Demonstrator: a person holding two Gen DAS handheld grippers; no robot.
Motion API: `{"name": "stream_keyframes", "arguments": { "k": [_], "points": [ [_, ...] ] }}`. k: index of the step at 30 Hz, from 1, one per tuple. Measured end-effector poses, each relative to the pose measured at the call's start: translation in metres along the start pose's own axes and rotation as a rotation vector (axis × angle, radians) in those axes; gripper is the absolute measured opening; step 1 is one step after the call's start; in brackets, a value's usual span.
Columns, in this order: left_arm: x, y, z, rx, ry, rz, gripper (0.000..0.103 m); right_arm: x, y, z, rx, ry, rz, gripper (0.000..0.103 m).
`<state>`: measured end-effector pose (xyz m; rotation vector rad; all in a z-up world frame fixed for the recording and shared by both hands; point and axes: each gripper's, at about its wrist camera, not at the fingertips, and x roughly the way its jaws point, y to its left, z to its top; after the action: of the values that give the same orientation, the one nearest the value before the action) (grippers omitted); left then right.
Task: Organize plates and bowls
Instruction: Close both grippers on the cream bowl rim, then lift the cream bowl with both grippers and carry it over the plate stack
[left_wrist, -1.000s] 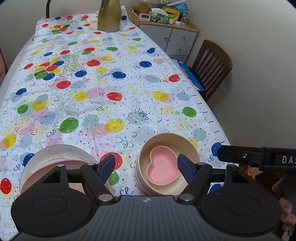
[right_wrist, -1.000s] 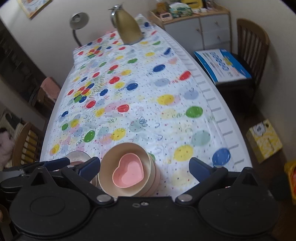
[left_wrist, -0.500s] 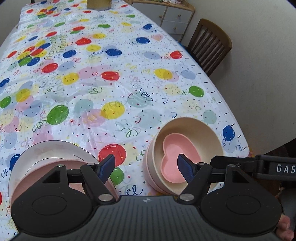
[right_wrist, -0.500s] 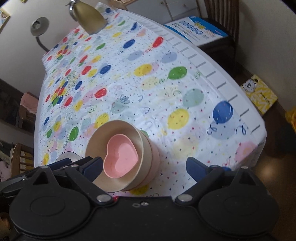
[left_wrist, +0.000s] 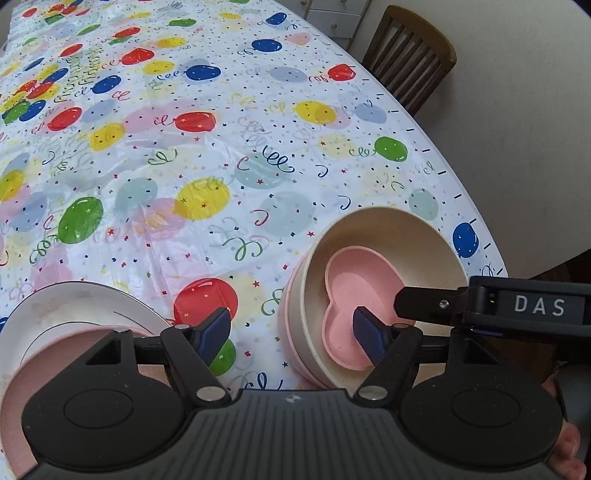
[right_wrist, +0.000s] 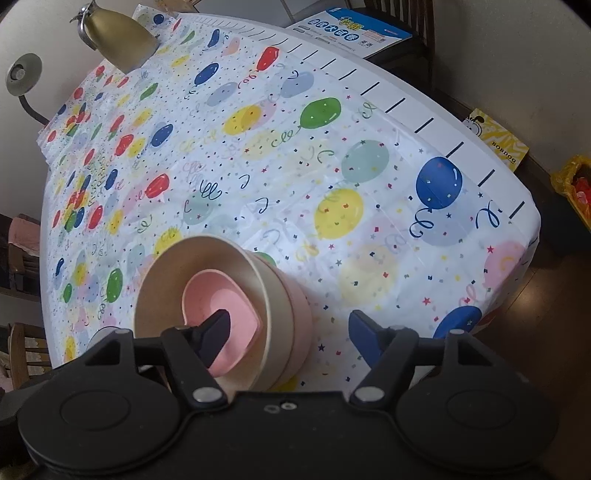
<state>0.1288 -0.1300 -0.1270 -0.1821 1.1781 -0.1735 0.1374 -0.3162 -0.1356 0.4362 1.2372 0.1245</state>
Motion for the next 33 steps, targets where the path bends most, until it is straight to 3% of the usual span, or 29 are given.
{"name": "stream_keyframes", "arguments": {
  "k": [5, 14, 22, 33],
  "points": [
    [0.004, 0.0, 0.001, -0.011, 0.016, -0.004, 0.06, 0.007, 0.008, 0.001, -0.025, 0.012, -0.039, 0.062],
    [0.004, -0.002, 0.0, -0.044, 0.035, -0.034, 0.035, 0.012, 0.014, 0.002, -0.028, 0.04, -0.019, 0.046],
    [0.002, -0.004, 0.0, -0.078, 0.035, -0.008, 0.031, 0.01, 0.013, 0.004, -0.047, 0.041, -0.033, 0.032],
    [-0.014, -0.019, -0.004, -0.107, 0.003, 0.032, 0.031, -0.001, 0.013, 0.005, -0.132, 0.019, -0.024, 0.029]
  ]
}}
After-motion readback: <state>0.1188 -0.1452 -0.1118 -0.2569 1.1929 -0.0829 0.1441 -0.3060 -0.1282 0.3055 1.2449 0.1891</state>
